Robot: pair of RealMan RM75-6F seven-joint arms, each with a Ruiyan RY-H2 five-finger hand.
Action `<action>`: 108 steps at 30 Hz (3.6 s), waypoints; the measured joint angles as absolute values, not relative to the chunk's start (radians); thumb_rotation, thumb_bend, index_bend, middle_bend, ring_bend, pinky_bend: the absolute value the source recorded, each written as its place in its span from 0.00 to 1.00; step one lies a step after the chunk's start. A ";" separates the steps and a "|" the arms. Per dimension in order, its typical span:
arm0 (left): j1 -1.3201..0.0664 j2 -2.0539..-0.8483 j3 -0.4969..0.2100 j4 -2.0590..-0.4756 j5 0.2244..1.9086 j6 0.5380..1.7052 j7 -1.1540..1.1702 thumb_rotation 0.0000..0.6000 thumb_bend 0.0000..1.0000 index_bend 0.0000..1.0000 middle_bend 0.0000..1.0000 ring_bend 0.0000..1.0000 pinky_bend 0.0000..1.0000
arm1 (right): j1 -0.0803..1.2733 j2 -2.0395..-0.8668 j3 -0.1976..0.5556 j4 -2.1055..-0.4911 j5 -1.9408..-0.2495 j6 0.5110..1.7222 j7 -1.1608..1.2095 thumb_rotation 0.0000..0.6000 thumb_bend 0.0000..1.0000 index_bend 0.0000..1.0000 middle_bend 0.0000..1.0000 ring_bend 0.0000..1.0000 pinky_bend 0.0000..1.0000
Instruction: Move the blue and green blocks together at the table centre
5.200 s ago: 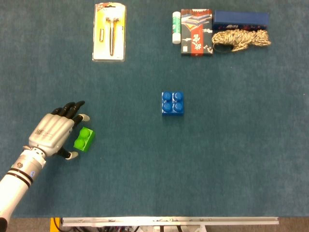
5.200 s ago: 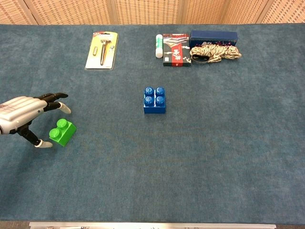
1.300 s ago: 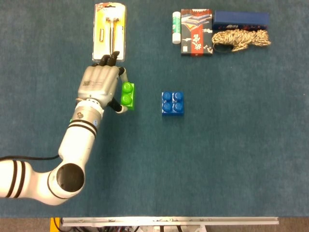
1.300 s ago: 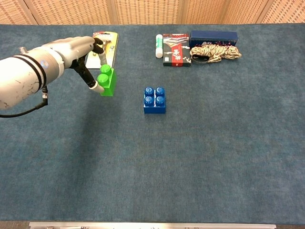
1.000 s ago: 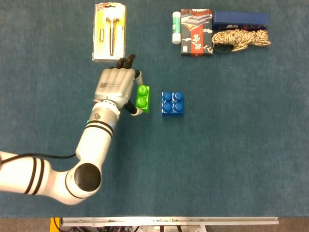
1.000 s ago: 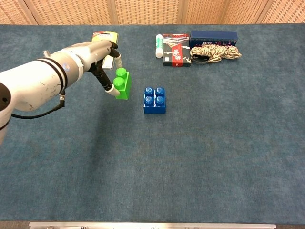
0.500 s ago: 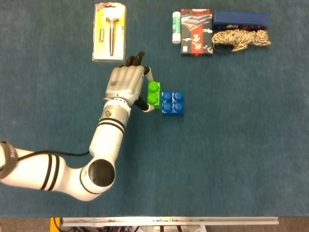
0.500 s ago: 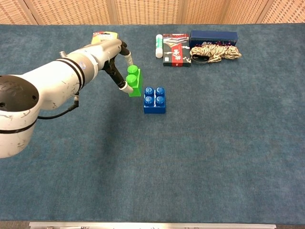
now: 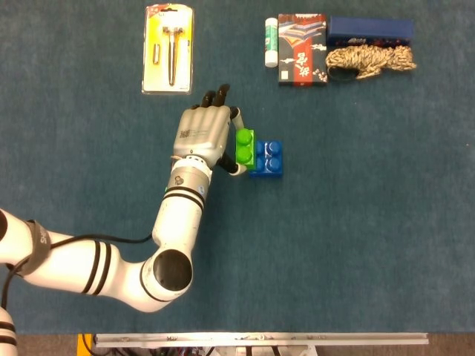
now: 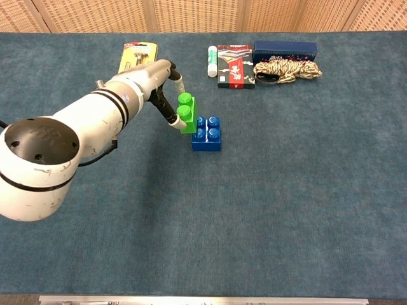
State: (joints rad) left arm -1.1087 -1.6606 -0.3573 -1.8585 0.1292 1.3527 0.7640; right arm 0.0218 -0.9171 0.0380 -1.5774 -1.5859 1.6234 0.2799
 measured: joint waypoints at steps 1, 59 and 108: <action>-1.109 -1.667 -0.357 -1.854 0.129 1.353 0.765 1.00 0.13 0.53 0.01 0.00 0.19 | 0.020 -0.914 0.039 -1.579 -1.582 1.622 0.283 1.00 0.04 0.28 0.15 0.00 0.03; -1.105 -1.794 -0.399 -1.744 0.176 1.329 0.848 1.00 0.13 0.53 0.01 0.00 0.15 | 0.018 -0.899 0.049 -1.588 -1.582 1.589 0.294 1.00 0.04 0.28 0.15 0.00 0.03; -1.074 -1.809 -0.389 -1.734 0.175 1.303 0.850 1.00 0.13 0.53 0.01 0.00 0.15 | 0.018 -0.902 0.048 -1.585 -1.589 1.591 0.291 1.00 0.04 0.28 0.15 0.00 0.03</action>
